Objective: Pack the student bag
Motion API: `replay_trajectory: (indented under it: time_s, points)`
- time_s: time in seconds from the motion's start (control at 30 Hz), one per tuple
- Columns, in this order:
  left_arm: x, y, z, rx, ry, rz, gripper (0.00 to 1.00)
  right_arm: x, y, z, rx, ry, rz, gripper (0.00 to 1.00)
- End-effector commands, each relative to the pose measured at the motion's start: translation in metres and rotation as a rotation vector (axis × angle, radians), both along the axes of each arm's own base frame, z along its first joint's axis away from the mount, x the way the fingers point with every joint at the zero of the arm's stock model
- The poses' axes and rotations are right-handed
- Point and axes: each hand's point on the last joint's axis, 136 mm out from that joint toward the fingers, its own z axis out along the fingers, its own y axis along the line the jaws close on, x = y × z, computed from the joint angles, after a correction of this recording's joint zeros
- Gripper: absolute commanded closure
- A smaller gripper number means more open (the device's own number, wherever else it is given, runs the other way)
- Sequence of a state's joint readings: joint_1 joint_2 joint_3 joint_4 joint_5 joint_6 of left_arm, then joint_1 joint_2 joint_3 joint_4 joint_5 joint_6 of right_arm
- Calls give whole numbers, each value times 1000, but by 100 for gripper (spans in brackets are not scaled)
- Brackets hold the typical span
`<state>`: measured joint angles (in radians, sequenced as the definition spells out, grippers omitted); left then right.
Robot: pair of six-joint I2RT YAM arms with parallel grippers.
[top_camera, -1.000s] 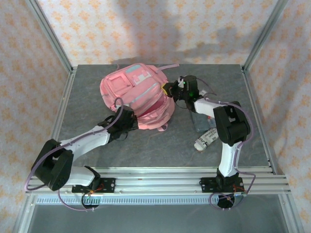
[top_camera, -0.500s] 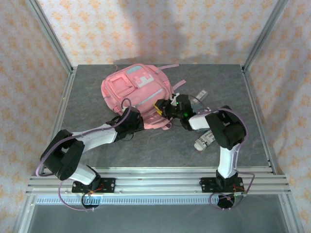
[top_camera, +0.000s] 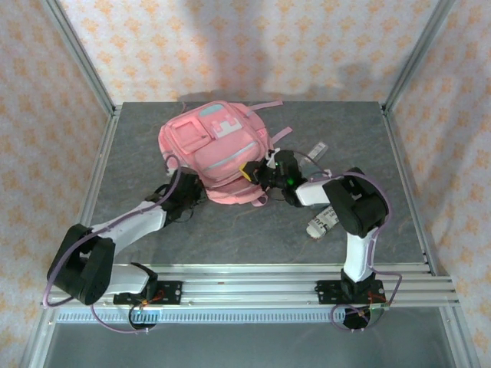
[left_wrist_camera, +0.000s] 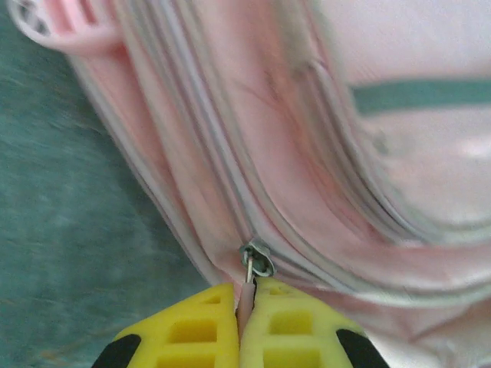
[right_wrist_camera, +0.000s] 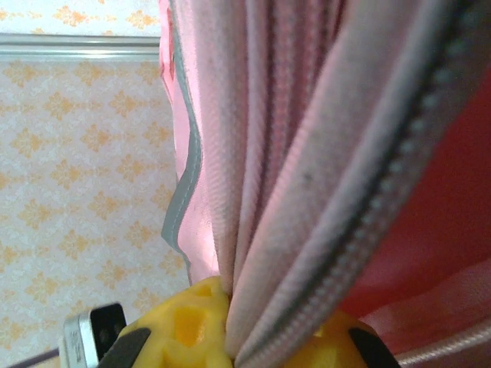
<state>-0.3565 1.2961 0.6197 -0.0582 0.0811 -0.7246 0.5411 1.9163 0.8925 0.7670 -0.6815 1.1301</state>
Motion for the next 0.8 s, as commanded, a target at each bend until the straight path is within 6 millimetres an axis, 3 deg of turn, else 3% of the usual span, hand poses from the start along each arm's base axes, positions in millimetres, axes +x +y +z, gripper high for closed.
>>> replay_trajectory:
  time_s: [0.0,0.13,0.27,0.43,0.53,0.63,0.77]
  points:
    - [-20,66,-21,158,102,163,100,26,-21,32,0,-102,-117,100]
    - [-4,87,-11,192,92,224,100,26,-17,38,15,-111,-107,100]
    - [13,113,-14,211,134,292,100,28,-18,44,13,-124,-115,100]
    - [28,143,-10,236,144,380,84,30,-13,52,21,-136,-91,100]
    - [35,137,1,215,123,354,63,29,-8,61,19,-159,-66,100]
    - [32,121,15,207,80,292,50,28,-2,69,7,-184,-40,100]
    - [21,91,32,211,19,168,40,25,3,73,-7,-192,-8,83]
